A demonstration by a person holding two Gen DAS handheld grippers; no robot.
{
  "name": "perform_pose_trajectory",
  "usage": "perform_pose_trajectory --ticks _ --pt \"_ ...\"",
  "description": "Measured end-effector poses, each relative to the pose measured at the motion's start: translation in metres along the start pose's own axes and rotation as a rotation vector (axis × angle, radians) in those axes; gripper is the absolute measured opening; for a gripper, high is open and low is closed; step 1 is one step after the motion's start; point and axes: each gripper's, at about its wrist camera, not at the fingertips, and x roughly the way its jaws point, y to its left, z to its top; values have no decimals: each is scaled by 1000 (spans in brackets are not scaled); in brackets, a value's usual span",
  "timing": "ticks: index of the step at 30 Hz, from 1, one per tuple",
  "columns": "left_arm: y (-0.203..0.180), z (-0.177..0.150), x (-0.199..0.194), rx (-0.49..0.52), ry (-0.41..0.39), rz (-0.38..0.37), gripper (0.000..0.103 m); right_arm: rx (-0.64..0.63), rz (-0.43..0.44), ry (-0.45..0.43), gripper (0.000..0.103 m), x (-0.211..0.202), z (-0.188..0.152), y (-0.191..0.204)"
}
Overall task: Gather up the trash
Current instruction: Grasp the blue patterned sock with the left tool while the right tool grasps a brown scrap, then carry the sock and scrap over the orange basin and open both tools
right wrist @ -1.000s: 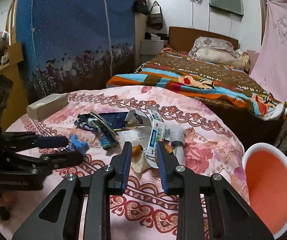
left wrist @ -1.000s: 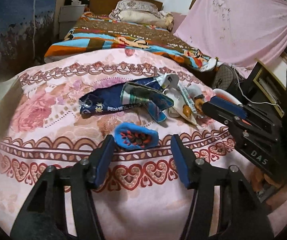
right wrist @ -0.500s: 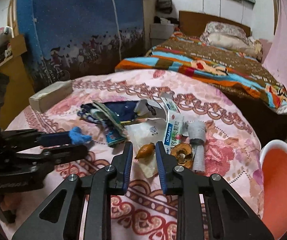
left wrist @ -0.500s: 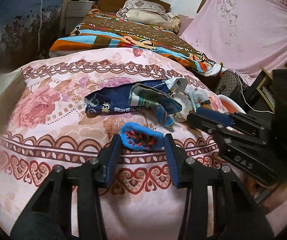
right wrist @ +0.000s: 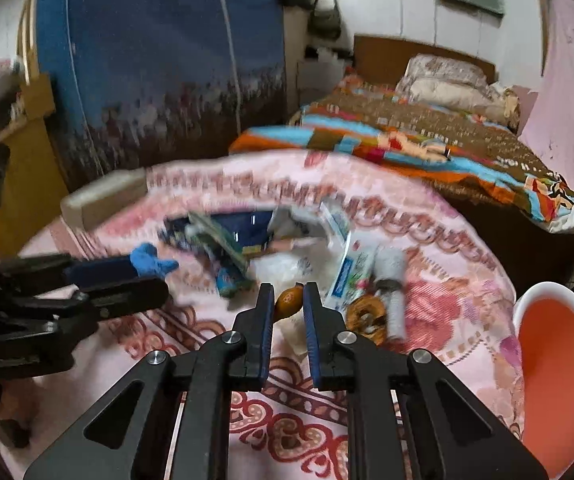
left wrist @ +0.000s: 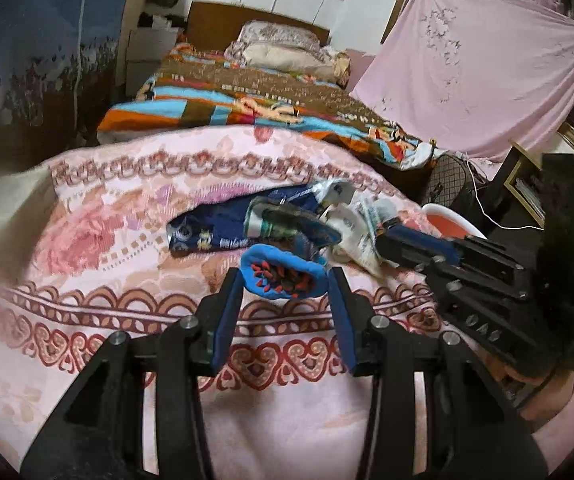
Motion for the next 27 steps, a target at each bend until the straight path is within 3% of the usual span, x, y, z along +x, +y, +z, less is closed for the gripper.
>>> perform_pose_trajectory --ticks 5,12,16,20,27 --pt "-22 10 -22 50 -141 -9 74 49 -20 -228 13 -47 -2 -10" --pt "-72 30 -44 166 -328 -42 74 67 -168 -523 13 -113 -2 -26" --pt "-109 40 -51 248 -419 -82 74 99 -253 -613 13 -140 -6 -45" --pt "-149 49 -48 333 -481 -130 74 126 -332 -649 13 -158 -8 -69" --pt "-193 53 -23 383 -443 -223 74 205 -449 -627 13 -171 -23 -118"
